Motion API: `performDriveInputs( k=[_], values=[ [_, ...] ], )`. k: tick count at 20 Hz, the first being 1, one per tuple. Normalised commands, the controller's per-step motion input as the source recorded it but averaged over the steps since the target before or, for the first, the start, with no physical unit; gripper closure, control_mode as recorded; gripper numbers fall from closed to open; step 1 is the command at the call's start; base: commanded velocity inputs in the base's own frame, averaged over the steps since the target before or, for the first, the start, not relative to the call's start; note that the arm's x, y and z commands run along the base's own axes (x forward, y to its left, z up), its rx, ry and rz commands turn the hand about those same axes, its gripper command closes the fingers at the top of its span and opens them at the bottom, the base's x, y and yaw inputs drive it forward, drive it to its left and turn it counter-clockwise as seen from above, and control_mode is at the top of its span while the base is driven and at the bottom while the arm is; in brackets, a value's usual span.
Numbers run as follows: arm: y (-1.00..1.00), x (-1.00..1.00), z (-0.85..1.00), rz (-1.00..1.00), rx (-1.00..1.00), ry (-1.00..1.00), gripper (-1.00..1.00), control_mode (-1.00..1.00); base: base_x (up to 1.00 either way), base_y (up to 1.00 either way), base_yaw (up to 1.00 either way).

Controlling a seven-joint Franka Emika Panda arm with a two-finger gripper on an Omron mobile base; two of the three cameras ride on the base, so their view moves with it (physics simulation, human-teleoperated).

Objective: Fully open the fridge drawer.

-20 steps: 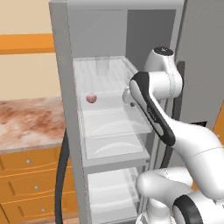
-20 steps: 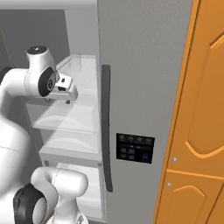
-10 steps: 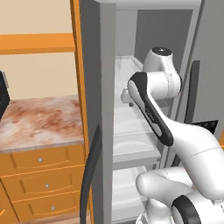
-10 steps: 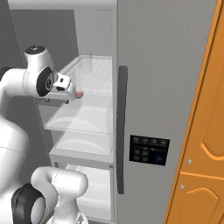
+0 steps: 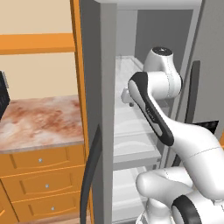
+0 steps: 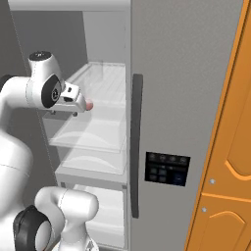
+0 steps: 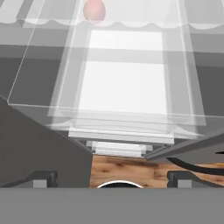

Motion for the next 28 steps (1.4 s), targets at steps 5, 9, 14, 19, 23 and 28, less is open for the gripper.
performDriveInputs(
  k=[5,9,14,19,23,28],
  values=[
    [-0.07,0.05,-0.03,0.0,0.0,-0.01,-1.0,-1.0,0.02,0.0,0.0],
    [-0.14,0.14,-0.04,0.0,0.0,0.0,-1.0,-1.0,0.0,0.0,0.0],
    [-0.33,0.04,-0.19,0.0,0.0,0.0,-1.0,-1.0,0.0,0.0,0.0],
    [-0.07,0.45,-0.2,0.0,0.0,0.0,-1.0,-1.0,0.0,0.0,0.0],
    [-0.01,0.6,-0.15,0.0,0.0,0.0,-1.0,-1.0,0.0,0.0,0.0],
    [0.0,0.58,-0.19,0.0,0.01,0.0,-1.0,-1.0,0.0,0.0,0.0]
  ],
)
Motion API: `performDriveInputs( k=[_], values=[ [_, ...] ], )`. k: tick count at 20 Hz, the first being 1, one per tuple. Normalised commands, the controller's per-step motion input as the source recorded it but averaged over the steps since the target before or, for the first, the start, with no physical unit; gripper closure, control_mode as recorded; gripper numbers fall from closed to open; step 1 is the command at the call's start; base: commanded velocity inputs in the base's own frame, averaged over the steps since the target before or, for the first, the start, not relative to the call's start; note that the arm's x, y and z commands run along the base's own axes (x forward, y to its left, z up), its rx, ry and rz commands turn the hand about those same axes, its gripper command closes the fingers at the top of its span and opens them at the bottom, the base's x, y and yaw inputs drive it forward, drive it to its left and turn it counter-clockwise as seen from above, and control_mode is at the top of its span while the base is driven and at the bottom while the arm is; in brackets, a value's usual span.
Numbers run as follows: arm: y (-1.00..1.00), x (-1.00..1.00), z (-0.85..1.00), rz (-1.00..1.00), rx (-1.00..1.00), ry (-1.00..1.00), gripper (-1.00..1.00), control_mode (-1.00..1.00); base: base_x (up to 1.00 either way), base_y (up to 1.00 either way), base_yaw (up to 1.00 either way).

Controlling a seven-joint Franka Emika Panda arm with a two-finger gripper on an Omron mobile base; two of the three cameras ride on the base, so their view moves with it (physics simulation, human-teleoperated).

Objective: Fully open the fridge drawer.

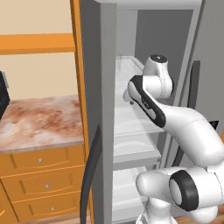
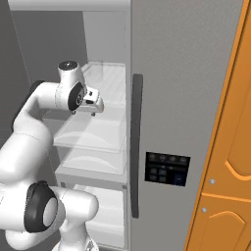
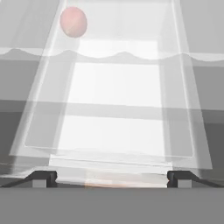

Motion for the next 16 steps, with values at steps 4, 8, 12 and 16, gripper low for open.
performDriveInputs(
  k=[4,8,12,16],
  values=[
    [0.06,0.34,-0.29,0.0,0.0,0.0,-1.0,-1.0,0.0,0.0,0.0],
    [0.09,0.33,-0.17,0.0,0.0,0.0,-1.0,-1.0,0.0,0.0,0.0],
    [0.09,0.22,-0.26,0.0,0.0,0.0,-1.0,-1.0,0.0,0.0,0.0],
    [0.08,0.17,-0.25,0.0,0.0,0.0,-1.0,-1.0,0.0,0.0,0.0]
  ],
)
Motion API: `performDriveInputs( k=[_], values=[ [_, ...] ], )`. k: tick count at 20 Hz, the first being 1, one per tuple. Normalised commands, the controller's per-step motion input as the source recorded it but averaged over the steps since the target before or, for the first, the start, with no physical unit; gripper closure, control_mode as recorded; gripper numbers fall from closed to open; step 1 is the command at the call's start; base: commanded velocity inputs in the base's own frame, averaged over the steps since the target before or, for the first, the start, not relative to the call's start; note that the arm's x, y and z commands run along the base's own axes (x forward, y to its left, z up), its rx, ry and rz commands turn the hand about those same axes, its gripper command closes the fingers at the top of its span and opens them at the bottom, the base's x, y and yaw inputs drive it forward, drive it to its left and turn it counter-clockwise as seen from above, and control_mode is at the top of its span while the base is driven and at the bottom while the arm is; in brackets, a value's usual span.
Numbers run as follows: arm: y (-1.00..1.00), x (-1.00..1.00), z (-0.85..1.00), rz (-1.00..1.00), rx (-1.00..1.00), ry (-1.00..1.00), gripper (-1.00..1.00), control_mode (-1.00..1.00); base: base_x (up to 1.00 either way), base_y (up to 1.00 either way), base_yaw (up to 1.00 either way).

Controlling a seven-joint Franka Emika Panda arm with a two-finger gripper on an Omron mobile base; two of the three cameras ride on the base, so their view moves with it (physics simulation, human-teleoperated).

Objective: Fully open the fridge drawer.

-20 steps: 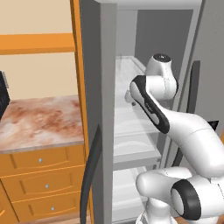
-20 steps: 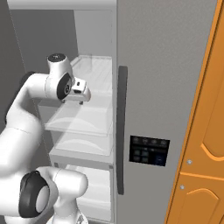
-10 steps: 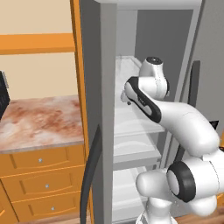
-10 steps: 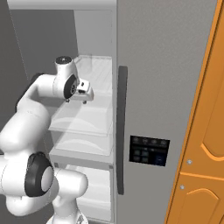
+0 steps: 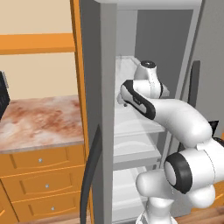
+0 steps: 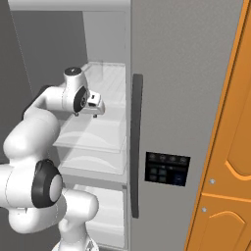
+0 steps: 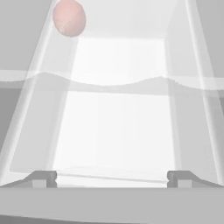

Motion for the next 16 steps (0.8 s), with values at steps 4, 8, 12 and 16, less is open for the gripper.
performDriveInputs(
  k=[4,8,12,16],
  values=[
    [0.03,0.19,-0.16,0.0,0.0,0.0,-1.0,-1.0,0.0,0.0,0.0],
    [0.01,0.18,-0.2,0.0,0.0,0.0,-1.0,-1.0,0.0,0.0,0.0],
    [0.12,-0.16,-0.36,0.0,0.0,0.0,-1.0,-1.0,0.0,0.0,0.0],
    [0.03,-0.05,-0.05,0.0,0.01,0.0,-1.0,-1.0,0.0,0.0,0.0]
  ],
)
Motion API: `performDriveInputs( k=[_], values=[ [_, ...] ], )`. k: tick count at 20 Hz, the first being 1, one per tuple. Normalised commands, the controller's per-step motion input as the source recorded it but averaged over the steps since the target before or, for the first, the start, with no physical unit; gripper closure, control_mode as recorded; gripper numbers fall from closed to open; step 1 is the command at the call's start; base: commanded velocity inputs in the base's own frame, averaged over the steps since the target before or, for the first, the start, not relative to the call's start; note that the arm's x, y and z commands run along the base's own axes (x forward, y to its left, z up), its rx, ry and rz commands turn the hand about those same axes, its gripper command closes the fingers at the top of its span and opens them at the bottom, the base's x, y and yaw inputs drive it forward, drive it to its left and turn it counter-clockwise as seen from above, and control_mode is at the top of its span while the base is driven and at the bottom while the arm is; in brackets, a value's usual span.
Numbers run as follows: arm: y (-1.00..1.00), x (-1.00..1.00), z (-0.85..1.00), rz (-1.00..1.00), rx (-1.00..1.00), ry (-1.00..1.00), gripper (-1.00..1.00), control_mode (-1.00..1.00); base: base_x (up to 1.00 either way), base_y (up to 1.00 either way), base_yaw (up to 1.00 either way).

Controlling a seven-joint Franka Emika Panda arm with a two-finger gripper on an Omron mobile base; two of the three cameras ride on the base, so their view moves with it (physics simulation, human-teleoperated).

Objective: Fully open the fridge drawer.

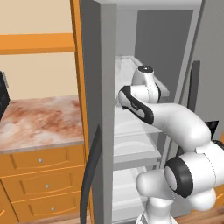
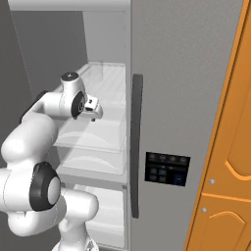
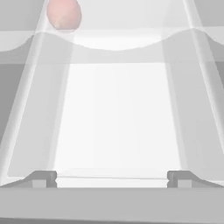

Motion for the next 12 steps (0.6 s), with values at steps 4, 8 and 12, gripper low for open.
performDriveInputs(
  k=[4,8,12],
  values=[
    [0.0,0.0,-0.17,0.0,0.0,0.0,-1.0,-1.0,0.0,0.0,0.0],
    [0.0,0.22,-0.05,-0.01,0.0,0.0,-1.0,-1.0,0.0,0.0,0.0],
    [0.0,0.29,-0.01,-0.01,0.0,0.0,-1.0,-1.0,0.0,0.0,0.0]
  ],
)
